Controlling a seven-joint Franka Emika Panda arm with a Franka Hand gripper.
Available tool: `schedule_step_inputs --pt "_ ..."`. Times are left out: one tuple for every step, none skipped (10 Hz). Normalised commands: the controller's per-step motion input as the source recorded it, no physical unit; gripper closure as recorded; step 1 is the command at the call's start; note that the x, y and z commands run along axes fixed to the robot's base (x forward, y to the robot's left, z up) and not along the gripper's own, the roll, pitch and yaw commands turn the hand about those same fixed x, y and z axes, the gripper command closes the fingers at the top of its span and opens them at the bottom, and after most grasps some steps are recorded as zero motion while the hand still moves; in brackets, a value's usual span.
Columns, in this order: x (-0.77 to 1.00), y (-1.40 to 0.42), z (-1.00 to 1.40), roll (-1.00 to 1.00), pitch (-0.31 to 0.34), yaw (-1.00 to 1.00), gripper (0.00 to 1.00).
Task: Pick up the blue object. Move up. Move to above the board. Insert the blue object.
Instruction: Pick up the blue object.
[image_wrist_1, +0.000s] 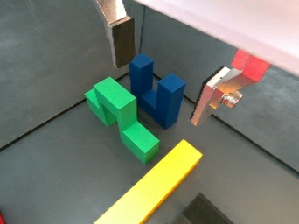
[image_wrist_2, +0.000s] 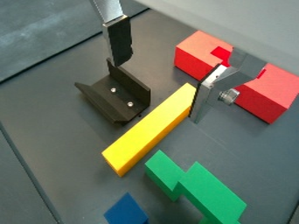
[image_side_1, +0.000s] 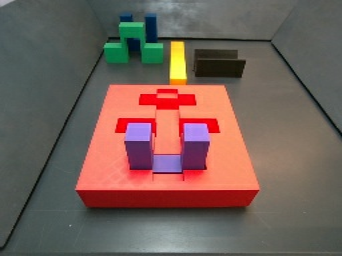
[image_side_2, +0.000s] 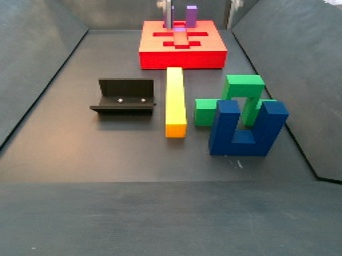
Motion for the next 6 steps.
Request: schedule_step_inputs --pt "0.06 0.00 0.00 0.00 0.000 0.00 0.00" --pt "0.20 -0.06 -0.09 0.00 -0.016 0.00 0.00" --pt "0.29 -0.24 -0.17 0.00 -0.089 0.00 0.00" --pt "0.31 -0.22 -0.17 0.00 -0.093 0.00 0.00" --pt "0.35 -0.16 -0.16 0.00 -0.060 0.00 0.00" --pt "0.03 0.10 -0.07 0.00 -0.024 -0.04 0.00"
